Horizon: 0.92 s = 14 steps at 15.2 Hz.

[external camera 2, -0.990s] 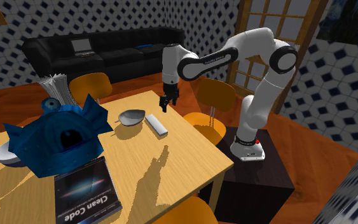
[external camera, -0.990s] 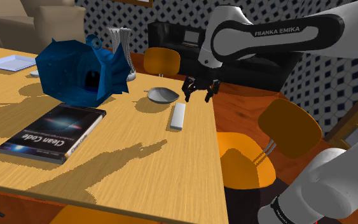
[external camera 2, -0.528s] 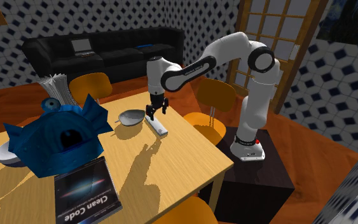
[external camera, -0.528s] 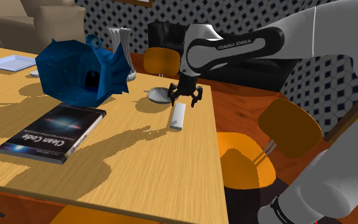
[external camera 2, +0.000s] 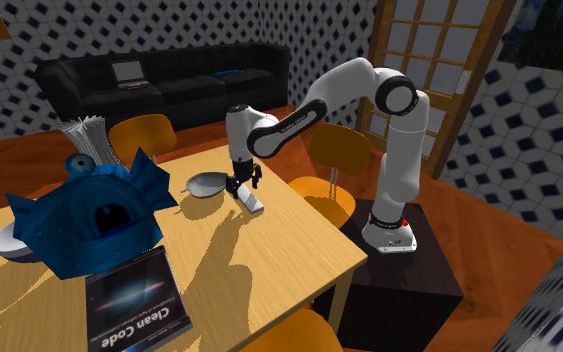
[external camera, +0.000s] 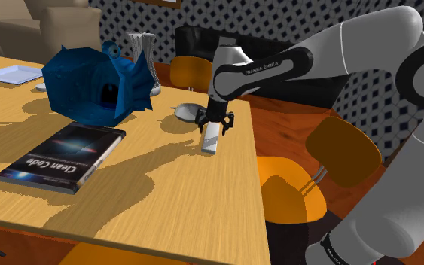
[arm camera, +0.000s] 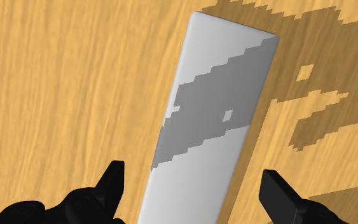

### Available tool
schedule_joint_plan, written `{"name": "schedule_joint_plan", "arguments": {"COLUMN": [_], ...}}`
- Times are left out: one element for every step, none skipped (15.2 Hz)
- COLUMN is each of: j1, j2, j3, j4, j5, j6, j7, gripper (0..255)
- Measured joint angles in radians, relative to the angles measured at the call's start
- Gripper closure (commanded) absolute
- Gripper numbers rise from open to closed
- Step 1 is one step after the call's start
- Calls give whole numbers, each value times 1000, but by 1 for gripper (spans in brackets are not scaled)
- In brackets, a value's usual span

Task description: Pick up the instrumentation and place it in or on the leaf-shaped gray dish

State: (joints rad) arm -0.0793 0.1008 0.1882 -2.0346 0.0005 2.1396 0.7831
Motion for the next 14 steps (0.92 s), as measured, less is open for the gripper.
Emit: {"name": "schedule_joint_plan", "arguments": {"j1": [1,1,1,1,1,1,1,1,1,1,1,1,1,1], "j2": [4,11,15,17,18,18,18,19,19,18,18,18,18,19], "j3": [0,0,0,0,0,0,0,0,0,0,0,0,0,0], "j4": [-7,-11,-13,-14,-15,-15,-15,-15,-15,-14,-14,-15,-14,-14], "j5": [-1,-3,-3,-4,-4,-4,-4,-4,-4,-4,-4,-4,-4,-4], "j6": [11,22,27,31,32,33,33,33,33,33,34,34,34,34], "j7": [2,3,3,3,3,3,3,3,3,3,3,3,3,3], "gripper": [0,0,0,0,0,0,0,0,255,255,255,255,255,255]}}
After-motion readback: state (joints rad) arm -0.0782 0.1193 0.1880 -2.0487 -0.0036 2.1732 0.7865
